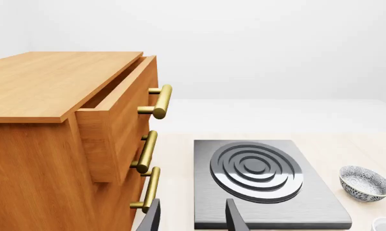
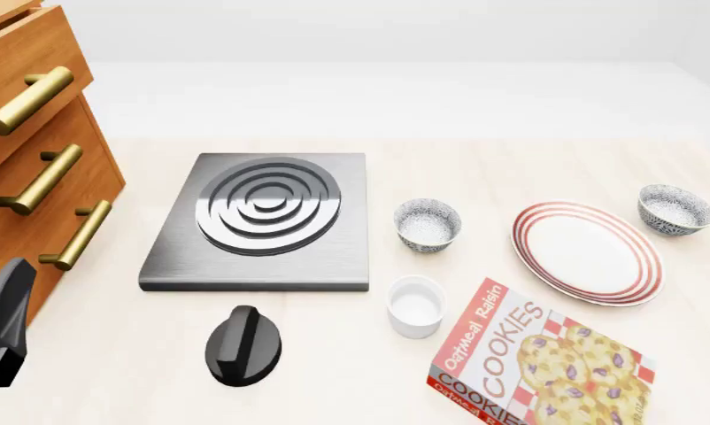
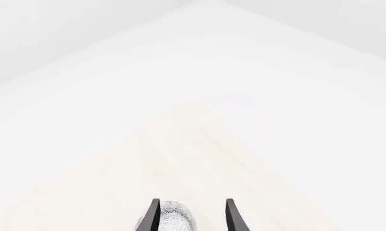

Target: Pick the akita bowl next to the plate and place it on the plate.

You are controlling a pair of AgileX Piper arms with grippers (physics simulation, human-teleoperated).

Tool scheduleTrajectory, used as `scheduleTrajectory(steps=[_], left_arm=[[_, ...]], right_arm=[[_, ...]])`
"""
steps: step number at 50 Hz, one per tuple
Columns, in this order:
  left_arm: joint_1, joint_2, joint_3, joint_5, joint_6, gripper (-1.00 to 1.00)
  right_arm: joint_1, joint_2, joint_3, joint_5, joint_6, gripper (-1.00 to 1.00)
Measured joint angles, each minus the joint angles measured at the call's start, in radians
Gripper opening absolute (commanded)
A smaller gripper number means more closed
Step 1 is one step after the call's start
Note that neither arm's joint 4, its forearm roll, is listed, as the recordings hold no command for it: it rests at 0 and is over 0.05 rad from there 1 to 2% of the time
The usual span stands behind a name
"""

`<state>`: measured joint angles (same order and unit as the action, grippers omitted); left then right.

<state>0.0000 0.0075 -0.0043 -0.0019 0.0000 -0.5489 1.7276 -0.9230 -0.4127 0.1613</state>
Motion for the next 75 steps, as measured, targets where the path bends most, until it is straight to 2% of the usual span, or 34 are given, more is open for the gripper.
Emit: scheduleTrajectory(steps=[34, 75], left_arm=[[0.0, 0.0, 0.0, 0.0, 0.0, 1.0], [0.0, 0.0, 0.0, 0.0, 0.0, 1.0]], right_arm=[[-0.031, 0.089, -0.005, -0.019, 0.009, 1.0], [-0.007, 0.159, 0.004, -0.053, -0.004, 1.0]])
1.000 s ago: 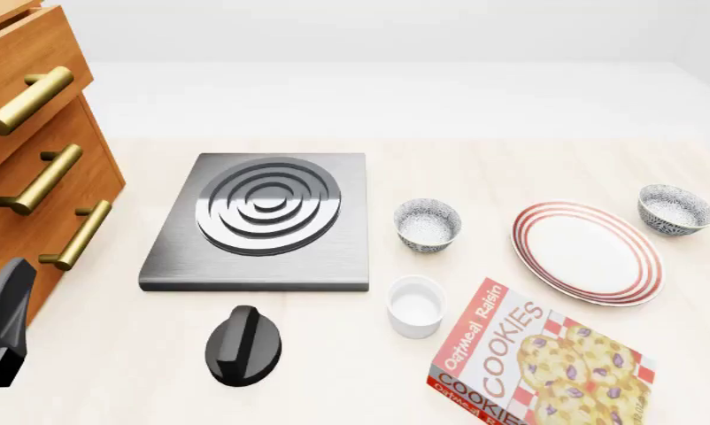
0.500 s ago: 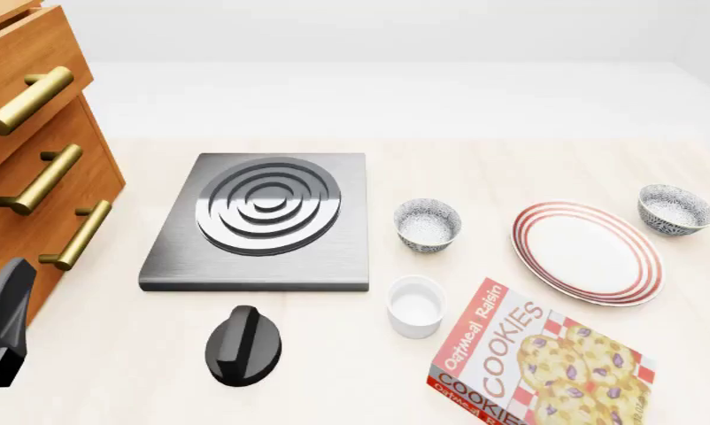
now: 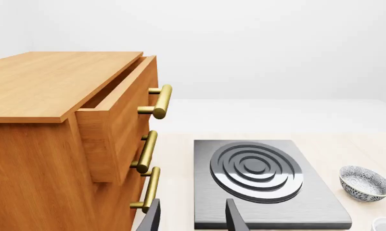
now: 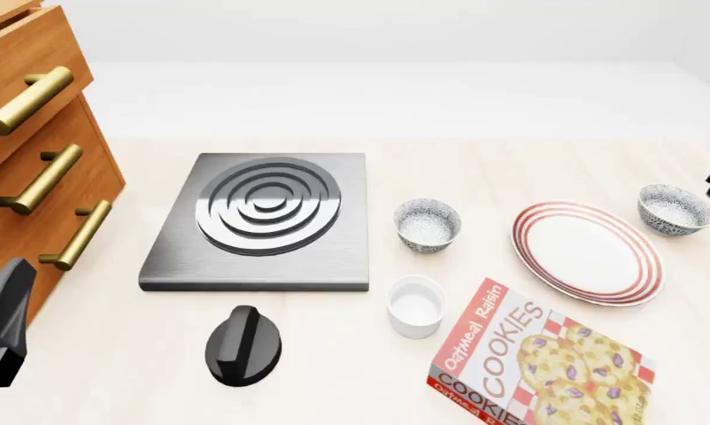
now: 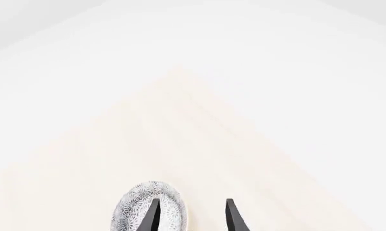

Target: Pick the akita bowl next to the plate and place it on the plate.

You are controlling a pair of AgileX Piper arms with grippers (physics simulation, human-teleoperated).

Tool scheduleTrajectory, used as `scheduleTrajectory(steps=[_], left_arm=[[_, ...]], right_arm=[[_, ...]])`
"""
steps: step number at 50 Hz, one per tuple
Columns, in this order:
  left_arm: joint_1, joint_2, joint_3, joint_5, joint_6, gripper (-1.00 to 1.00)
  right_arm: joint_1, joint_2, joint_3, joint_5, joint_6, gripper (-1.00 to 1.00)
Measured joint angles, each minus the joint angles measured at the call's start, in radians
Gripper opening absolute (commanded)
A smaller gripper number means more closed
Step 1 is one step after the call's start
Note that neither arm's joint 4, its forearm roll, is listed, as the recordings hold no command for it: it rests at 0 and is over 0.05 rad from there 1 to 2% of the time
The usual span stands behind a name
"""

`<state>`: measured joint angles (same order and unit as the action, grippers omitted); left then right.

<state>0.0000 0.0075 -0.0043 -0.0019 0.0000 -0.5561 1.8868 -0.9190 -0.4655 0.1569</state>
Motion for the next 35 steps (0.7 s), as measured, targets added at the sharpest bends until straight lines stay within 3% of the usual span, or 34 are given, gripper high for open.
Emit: scheduleTrajectory(steps=[35], left_arm=[[0.0, 0.0, 0.0, 0.0, 0.0, 1.0]], right_arm=[[0.022, 0.062, -0.002, -0.022, 0.007, 1.0]])
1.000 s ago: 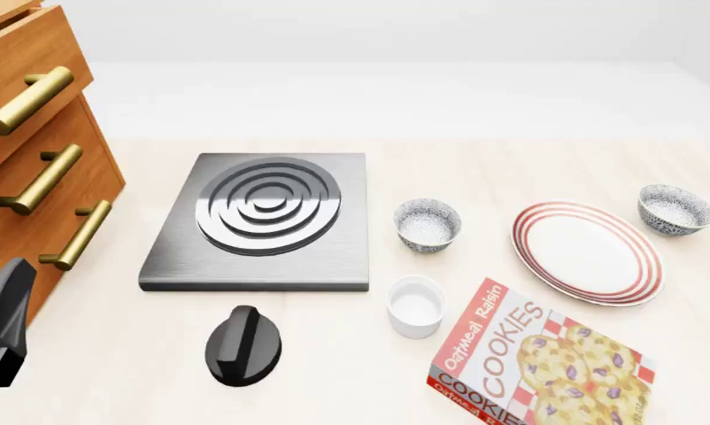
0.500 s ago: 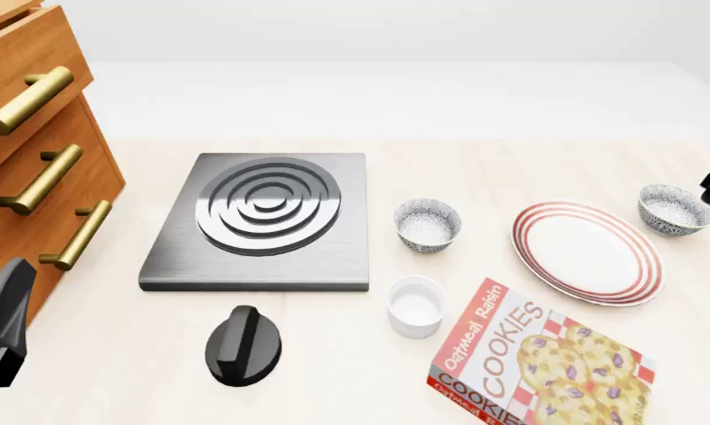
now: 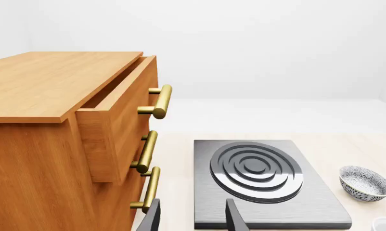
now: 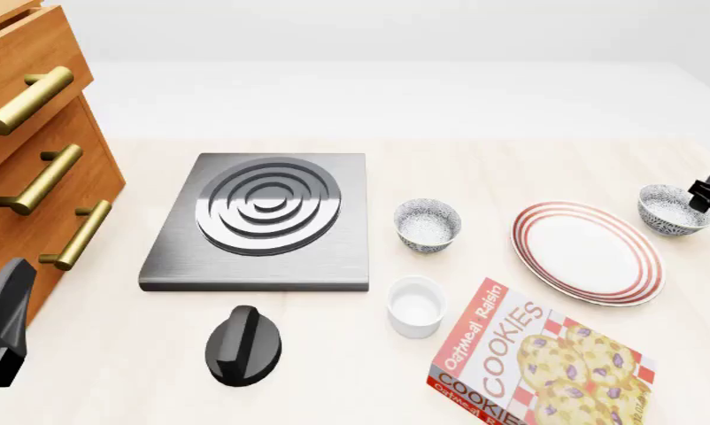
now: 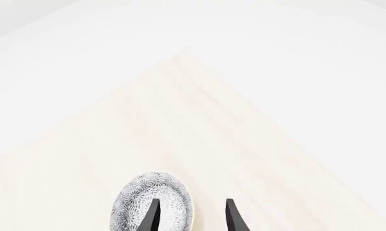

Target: Pick the akita bowl next to the plate and place it on the plate.

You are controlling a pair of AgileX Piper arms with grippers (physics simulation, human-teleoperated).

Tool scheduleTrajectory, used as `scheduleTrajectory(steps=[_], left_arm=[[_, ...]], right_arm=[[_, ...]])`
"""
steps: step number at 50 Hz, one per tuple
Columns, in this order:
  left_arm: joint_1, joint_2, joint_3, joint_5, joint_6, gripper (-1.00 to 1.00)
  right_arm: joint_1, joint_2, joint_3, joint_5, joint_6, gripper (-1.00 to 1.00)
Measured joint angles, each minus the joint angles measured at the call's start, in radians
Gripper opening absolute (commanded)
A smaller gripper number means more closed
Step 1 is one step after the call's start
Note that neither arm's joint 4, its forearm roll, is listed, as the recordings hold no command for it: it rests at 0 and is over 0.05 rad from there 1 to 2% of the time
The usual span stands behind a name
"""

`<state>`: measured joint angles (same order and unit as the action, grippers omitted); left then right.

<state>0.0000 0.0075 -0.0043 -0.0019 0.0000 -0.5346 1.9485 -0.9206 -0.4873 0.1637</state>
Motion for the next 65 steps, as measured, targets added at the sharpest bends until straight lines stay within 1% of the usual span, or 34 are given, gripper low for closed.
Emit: scheduleTrajectory(steps=[18, 65], left_arm=[[0.0, 0.0, 0.0, 0.0, 0.0, 1.0], [0.0, 0.0, 0.0, 0.0, 0.0, 1.0]], right_arm=[[0.013, 0.032, -0.004, -0.003, 0.006, 1.0], [0.023, 0.114, -0.053, 0.027, 0.04, 1.0]])
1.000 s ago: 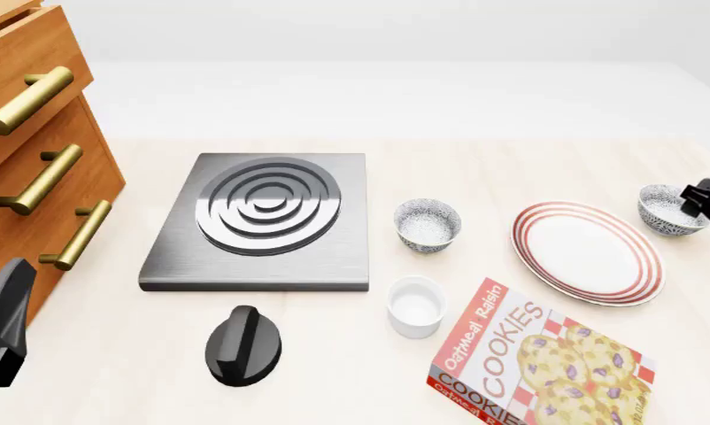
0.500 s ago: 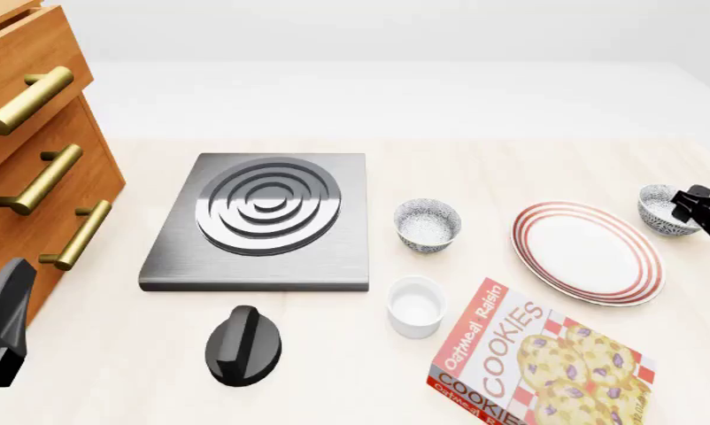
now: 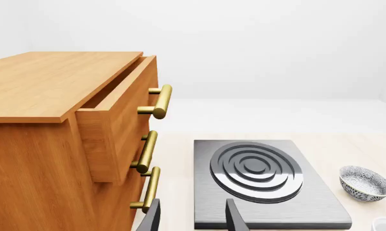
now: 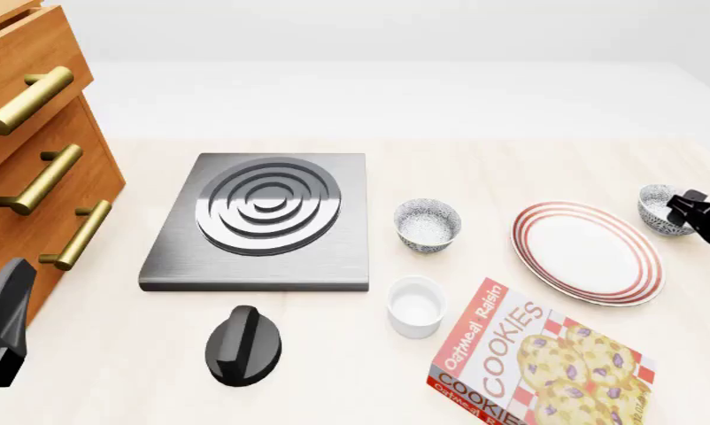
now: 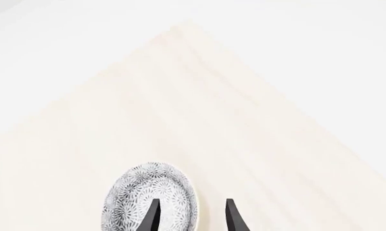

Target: Pick the akita bowl next to the plate and place it on the plate.

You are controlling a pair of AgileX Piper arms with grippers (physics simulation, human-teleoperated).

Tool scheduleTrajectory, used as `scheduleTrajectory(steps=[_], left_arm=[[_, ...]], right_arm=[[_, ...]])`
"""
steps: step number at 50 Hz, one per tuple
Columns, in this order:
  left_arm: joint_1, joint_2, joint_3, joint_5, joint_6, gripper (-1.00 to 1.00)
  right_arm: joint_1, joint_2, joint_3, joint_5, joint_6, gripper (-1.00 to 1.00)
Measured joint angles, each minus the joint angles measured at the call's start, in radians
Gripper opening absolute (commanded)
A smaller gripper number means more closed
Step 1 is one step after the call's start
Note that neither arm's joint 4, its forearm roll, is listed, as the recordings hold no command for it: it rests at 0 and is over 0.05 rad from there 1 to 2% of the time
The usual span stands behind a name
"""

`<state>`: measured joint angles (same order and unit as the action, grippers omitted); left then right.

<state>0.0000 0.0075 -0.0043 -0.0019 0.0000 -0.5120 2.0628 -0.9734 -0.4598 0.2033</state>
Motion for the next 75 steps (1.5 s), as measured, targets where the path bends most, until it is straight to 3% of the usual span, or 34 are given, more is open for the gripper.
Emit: scheduleTrajectory(steps=[25, 26, 49, 75], left_arm=[[0.0, 0.0, 0.0, 0.0, 0.0, 1.0], [0.0, 0.0, 0.0, 0.0, 0.0, 1.0], [0.0, 0.0, 0.0, 0.0, 0.0, 1.0], [0.0, 0.0, 0.0, 0.0, 0.0, 1.0]], right_arm=[[-0.001, 0.025, -0.037, 0.019, 0.015, 1.0], [-0.001, 0.026, -0.038, 0.019, 0.015, -1.0], [-0.001, 0.027, -0.055, 0.042, 0.029, -1.0], [0.011, -0.009, -0.056, 0.094, 0.088, -1.0]])
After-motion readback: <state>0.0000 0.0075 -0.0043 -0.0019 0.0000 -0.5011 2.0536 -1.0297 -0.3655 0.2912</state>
